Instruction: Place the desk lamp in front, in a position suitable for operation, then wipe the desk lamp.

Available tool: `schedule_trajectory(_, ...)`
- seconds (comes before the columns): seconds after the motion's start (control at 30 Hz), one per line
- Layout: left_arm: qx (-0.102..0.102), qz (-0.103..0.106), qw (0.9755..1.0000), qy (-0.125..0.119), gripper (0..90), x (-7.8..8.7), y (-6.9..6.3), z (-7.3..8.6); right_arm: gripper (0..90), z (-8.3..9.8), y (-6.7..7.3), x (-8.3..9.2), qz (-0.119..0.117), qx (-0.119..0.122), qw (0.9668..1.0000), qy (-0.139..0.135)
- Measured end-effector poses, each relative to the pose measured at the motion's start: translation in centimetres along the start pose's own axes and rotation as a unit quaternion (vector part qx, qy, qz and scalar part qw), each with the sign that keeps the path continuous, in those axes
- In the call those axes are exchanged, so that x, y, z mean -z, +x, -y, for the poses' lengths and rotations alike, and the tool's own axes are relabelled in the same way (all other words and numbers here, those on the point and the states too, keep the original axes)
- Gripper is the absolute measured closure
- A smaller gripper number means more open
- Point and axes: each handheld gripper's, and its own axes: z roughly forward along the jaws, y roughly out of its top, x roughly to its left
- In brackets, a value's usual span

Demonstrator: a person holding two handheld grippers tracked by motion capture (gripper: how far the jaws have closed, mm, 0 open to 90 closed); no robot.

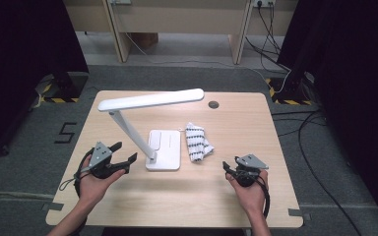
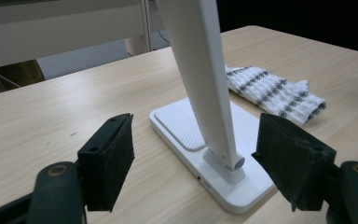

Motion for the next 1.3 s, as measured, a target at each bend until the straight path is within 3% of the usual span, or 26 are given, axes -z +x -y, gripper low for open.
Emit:
schedule_trajectory(0.2,0.005,-0.003,0.9999,0.012,26.6,-0.2,0.5,0.7,46.8,0.3,-0.5,-0.2,0.000,-0.003,1.0000,0.003)
schedule_trajectory(0.43,-0.006,0.002,0.9999,0.012,26.6,-0.2,0.4,0.6,46.3,-0.2,-0.3,-0.5,-0.006,0.001,1.0000,0.003)
schedule_trajectory(0.87,0.002,0.012,0.9997,0.021,27.3,-1.1,-0.1,1.6,45.1,-2.8,1.4,-2.7,-0.036,0.022,0.9991,0.012)
schedule_trajectory(1.3,0.001,0.022,0.9994,0.026,27.7,-1.5,-0.7,2.1,42.8,-5.3,3.5,-6.0,-0.057,0.026,0.9976,0.031)
